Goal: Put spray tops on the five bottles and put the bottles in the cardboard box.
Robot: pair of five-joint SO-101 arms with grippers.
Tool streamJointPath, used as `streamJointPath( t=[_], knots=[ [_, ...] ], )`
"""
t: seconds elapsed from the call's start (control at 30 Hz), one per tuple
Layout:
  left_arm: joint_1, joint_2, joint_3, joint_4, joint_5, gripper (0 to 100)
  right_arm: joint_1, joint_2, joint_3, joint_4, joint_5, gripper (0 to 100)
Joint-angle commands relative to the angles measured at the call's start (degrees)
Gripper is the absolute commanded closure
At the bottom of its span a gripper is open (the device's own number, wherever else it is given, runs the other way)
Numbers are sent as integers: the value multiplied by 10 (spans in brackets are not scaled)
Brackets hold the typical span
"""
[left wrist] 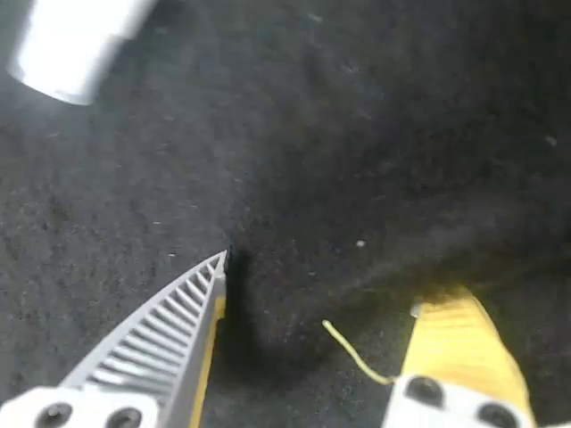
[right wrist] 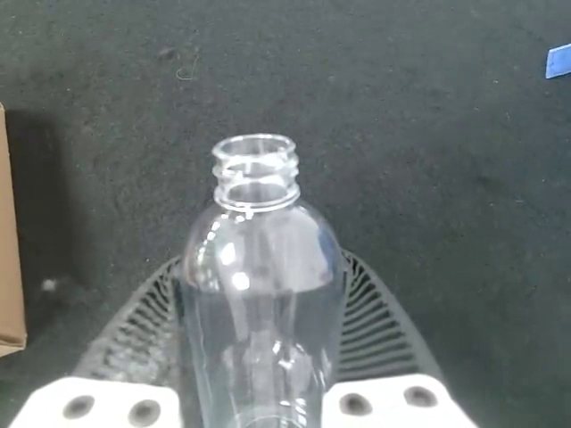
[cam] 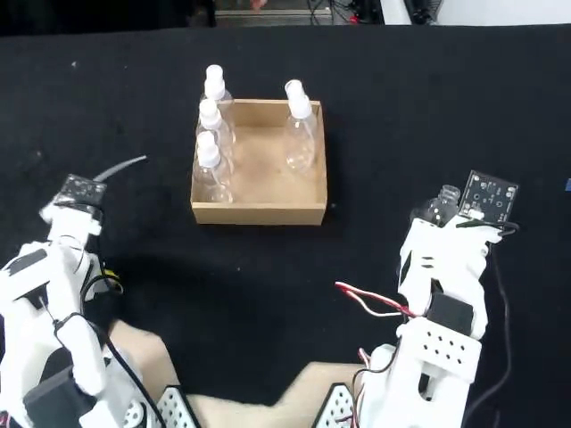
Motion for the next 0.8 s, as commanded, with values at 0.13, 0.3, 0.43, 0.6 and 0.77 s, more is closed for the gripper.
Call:
streamJointPath(
  t=[0.13, 0.3, 0.43, 0.6, 0.77],
  knots=[
    [-33, -20, -90, 164, -130, 700, 7, -18, -3, -17, -4, 988],
    [-37, -20, -200, 336, -154, 700, 7, -18, -3, -17, -4, 988],
    [-35, -14, -370, 437, -46, 700, 7, -18, -3, -17, -4, 988],
    [-29, 12, -455, 368, 216, 700, 7, -18, -3, -17, -4, 988],
    [-29, 111, -457, 247, 410, 700, 3, -18, -2, -17, -4, 988]
  ],
)
